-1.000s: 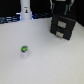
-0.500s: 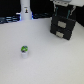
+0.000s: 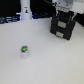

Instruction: Open the kcup holder, insert the kcup into the holder, and close the kcup holder

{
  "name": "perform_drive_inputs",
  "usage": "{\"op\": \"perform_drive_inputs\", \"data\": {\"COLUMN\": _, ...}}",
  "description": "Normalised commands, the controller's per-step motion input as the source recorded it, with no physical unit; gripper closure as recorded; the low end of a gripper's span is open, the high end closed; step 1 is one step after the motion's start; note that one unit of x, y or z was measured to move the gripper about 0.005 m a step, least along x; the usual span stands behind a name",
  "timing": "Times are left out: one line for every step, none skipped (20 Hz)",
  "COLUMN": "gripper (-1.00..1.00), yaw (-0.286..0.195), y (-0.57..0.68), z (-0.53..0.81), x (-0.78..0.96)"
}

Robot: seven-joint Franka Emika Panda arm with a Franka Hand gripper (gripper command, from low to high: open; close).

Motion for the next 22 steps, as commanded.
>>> {"op": "perform_drive_inputs", "data": {"gripper": -1.00, "yaw": -0.057, "y": 0.14, "z": -0.41, "x": -0.22}}
{"op": "perform_drive_inputs", "data": {"gripper": -1.00, "yaw": -0.047, "y": 0.08, "z": -0.39, "x": -0.28}}
{"op": "perform_drive_inputs", "data": {"gripper": -1.00, "yaw": -0.043, "y": 0.06, "z": -0.39, "x": -0.32}}
{"op": "perform_drive_inputs", "data": {"gripper": -1.00, "yaw": -0.042, "y": 0.05, "z": -0.39, "x": -0.35}}
{"op": "perform_drive_inputs", "data": {"gripper": -1.00, "yaw": -0.043, "y": 0.03, "z": -0.39, "x": -0.36}}
{"op": "perform_drive_inputs", "data": {"gripper": -1.00, "yaw": -0.043, "y": 0.01, "z": -0.39, "x": -0.38}}
{"op": "perform_drive_inputs", "data": {"gripper": -1.00, "yaw": -0.042, "y": 0.01, "z": -0.40, "x": -0.39}}
{"op": "perform_drive_inputs", "data": {"gripper": -1.00, "yaw": -0.041, "y": 0.03, "z": -0.38, "x": -0.38}}
{"op": "perform_drive_inputs", "data": {"gripper": -1.00, "yaw": -0.033, "y": 0.05, "z": -0.38, "x": -0.37}}
{"op": "perform_drive_inputs", "data": {"gripper": -1.00, "yaw": -0.018, "y": 0.07, "z": -0.30, "x": -0.32}}
{"op": "perform_drive_inputs", "data": {"gripper": -1.00, "yaw": -0.017, "y": 0.08, "z": -0.23, "x": -0.29}}
{"op": "perform_drive_inputs", "data": {"gripper": -1.00, "yaw": -0.007, "y": 0.08, "z": -0.13, "x": -0.25}}
{"op": "perform_drive_inputs", "data": {"gripper": -1.00, "yaw": 0.002, "y": 0.07, "z": -0.08, "x": -0.21}}
{"op": "perform_drive_inputs", "data": {"gripper": 1.00, "yaw": -0.011, "y": 0.04, "z": 0.00, "x": -0.14}}
{"op": "perform_drive_inputs", "data": {"gripper": 1.00, "yaw": -0.007, "y": 0.01, "z": 0.00, "x": -0.04}}
{"op": "perform_drive_inputs", "data": {"gripper": 1.00, "yaw": -0.006, "y": 0.00, "z": 0.00, "x": 0.01}}
{"op": "perform_drive_inputs", "data": {"gripper": 1.00, "yaw": -0.006, "y": 0.00, "z": 0.00, "x": 0.01}}
{"op": "perform_drive_inputs", "data": {"gripper": 1.00, "yaw": -0.005, "y": 0.00, "z": 0.00, "x": 0.01}}
{"op": "perform_drive_inputs", "data": {"gripper": 1.00, "yaw": -0.005, "y": 0.00, "z": 0.00, "x": 0.01}}
{"op": "perform_drive_inputs", "data": {"gripper": 1.00, "yaw": 0.000, "y": 0.00, "z": 0.00, "x": 0.00}}
{"op": "perform_drive_inputs", "data": {"gripper": 1.00, "yaw": -0.004, "y": 0.00, "z": 0.00, "x": 0.01}}
{"op": "perform_drive_inputs", "data": {"gripper": 1.00, "yaw": -0.004, "y": 0.00, "z": 0.00, "x": 0.01}}
